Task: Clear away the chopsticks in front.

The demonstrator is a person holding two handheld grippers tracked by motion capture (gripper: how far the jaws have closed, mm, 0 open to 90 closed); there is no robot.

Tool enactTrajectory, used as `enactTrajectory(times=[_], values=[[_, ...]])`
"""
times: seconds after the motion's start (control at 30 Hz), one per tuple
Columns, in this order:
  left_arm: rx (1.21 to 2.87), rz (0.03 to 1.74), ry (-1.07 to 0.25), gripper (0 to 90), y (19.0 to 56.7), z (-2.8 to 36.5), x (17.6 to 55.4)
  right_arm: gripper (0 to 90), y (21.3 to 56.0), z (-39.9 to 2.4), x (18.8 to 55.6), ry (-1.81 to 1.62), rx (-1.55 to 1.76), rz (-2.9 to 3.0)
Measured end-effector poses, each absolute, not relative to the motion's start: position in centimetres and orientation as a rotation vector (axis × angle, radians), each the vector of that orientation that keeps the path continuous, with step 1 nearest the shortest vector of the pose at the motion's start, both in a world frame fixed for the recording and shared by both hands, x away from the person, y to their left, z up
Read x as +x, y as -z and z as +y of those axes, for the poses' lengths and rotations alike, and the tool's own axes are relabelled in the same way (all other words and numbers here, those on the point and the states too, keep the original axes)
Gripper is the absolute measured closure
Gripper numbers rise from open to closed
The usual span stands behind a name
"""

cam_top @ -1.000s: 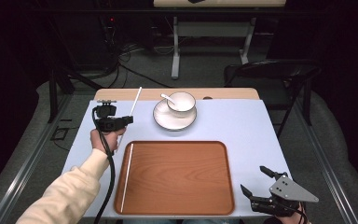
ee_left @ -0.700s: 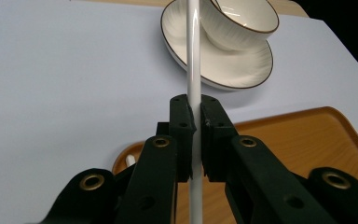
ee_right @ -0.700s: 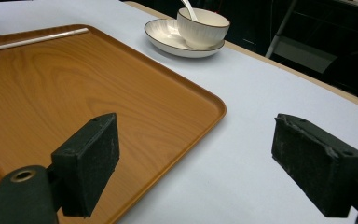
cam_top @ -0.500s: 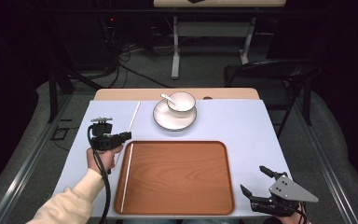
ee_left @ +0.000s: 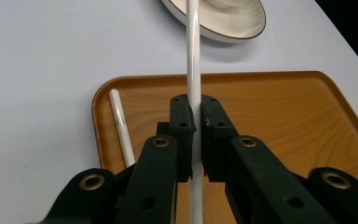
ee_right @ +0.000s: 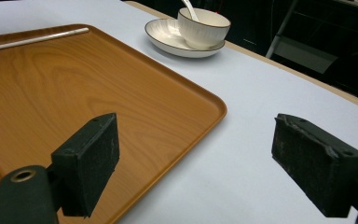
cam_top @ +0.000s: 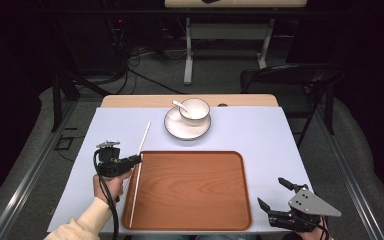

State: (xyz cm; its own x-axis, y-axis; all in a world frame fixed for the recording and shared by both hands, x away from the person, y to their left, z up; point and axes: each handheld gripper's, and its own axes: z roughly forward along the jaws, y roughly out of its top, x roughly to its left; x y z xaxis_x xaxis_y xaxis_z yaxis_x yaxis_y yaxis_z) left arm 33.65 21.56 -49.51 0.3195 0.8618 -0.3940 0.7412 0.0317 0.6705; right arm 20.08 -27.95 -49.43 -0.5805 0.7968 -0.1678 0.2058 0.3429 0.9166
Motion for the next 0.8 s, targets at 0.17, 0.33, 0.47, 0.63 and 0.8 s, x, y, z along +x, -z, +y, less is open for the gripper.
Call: enactTrajectory(times=[0.17, 0.33, 0.47, 0.63, 0.8], values=[[1.724, 1.459, -0.175, 85.0, 50.3, 21.8, 33.0, 14.3, 49.4, -28.0, 20.1, -1.231, 0.872, 1.992], [1.721, 1.476, -0.185, 85.0, 51.1, 21.9, 32.4, 14.3, 49.4, -27.9, 20.1, -1.232, 0.872, 1.992], [1.709, 1.510, -0.172, 85.0, 52.1, 21.9, 31.9, 14.3, 49.4, -27.9, 20.1, -1.233, 0.871, 1.994], [1.694, 1.558, -0.152, 84.9, 53.1, 22.2, 31.5, 14.3, 49.4, -27.9, 20.2, -1.234, 0.868, 1.996], [1.694, 1.600, -0.135, 84.9, 53.8, 22.3, 31.0, 14.3, 49.4, -27.9, 20.2, -1.235, 0.866, 1.995]])
